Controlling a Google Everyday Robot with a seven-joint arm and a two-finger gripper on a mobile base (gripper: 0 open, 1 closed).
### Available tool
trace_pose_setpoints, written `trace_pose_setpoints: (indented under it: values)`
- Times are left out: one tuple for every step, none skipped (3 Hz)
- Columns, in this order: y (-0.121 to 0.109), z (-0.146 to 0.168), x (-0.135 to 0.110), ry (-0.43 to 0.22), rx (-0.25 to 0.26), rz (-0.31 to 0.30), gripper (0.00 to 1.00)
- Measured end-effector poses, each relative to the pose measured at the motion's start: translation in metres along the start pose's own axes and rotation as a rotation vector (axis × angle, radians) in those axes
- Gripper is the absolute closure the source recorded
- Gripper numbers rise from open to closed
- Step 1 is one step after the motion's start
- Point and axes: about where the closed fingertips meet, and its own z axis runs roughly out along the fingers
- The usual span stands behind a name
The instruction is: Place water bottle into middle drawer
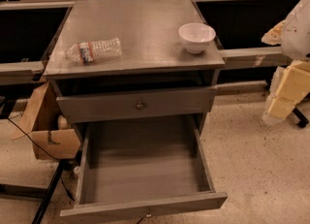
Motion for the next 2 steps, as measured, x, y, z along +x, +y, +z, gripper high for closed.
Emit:
trace_pose_setpoints:
  values:
    - [0.000, 0.000, 0.000, -0.001, 0.000, 0.000, 0.00]
    - [-0.009, 0.000, -0.013, -0.048, 0.017, -0.006, 0.00]
